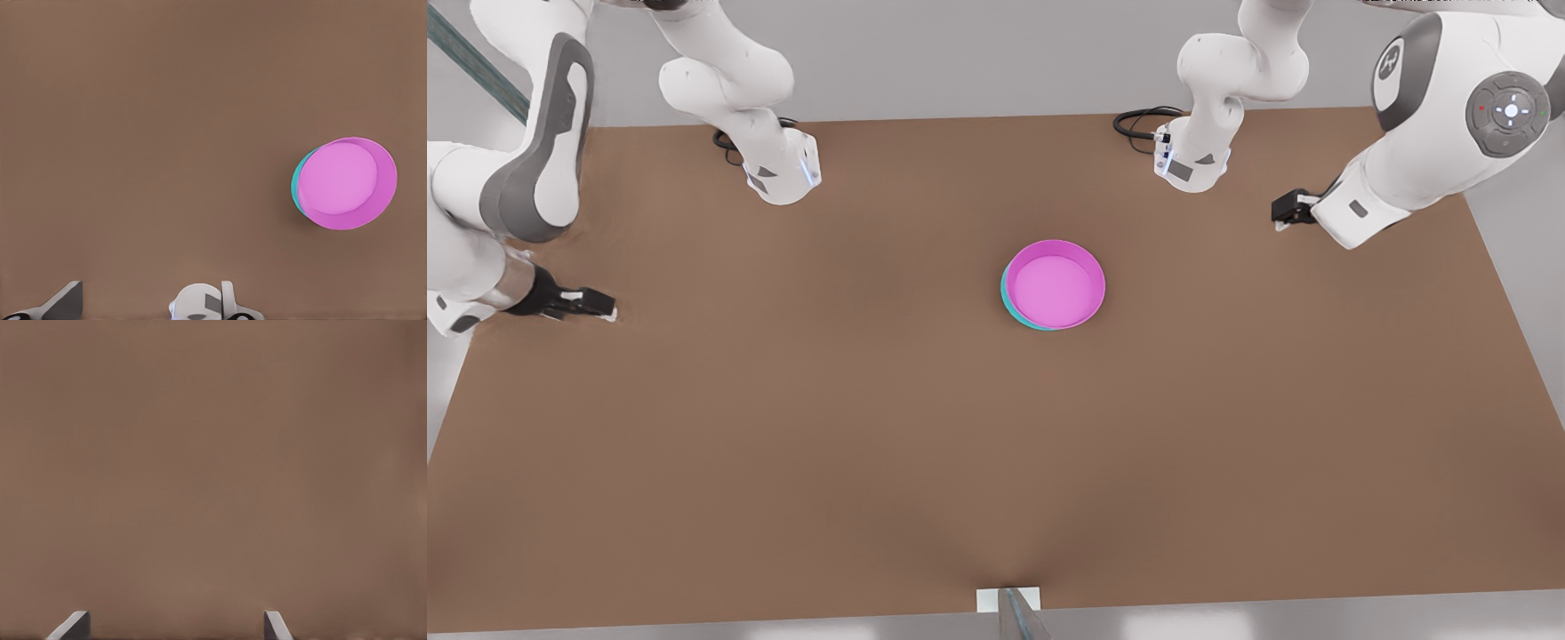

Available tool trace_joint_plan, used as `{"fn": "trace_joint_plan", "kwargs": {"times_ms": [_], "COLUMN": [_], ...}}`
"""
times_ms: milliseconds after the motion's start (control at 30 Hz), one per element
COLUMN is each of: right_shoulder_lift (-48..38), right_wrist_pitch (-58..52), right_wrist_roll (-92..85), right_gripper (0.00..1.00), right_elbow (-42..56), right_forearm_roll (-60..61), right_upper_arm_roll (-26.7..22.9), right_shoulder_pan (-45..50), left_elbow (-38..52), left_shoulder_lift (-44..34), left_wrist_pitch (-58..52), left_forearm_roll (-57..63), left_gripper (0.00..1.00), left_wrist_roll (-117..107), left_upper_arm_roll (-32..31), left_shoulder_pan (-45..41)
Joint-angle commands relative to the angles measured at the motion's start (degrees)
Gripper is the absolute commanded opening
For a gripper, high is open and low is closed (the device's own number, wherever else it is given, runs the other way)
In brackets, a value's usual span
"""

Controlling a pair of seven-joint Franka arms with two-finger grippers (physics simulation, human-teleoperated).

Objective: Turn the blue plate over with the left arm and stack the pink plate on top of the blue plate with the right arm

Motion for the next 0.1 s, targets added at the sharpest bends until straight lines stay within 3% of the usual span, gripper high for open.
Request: {"fn": "trace_joint_plan", "kwargs": {"times_ms": [0,67], "right_shoulder_lift": [0.2,0.9], "right_wrist_pitch": [-1.2,-2.9], "right_wrist_roll": [-0.1,0.2], "right_gripper": [1.0,1.0], "right_elbow": [1.6,5.5], "right_forearm_roll": [0.1,0.0], "right_upper_arm_roll": [0.5,20.3], "right_shoulder_pan": [10.2,-8.6], "left_elbow": [0.0,0.1], "left_shoulder_lift": [0.0,0.0], "left_wrist_pitch": [0.0,0.0], "left_forearm_roll": [0.0,0.0], "left_gripper": [1.0,1.0], "left_wrist_roll": [0.0,0.0], "left_upper_arm_roll": [0.0,-0.1], "left_shoulder_pan": [0.5,0.4]}}
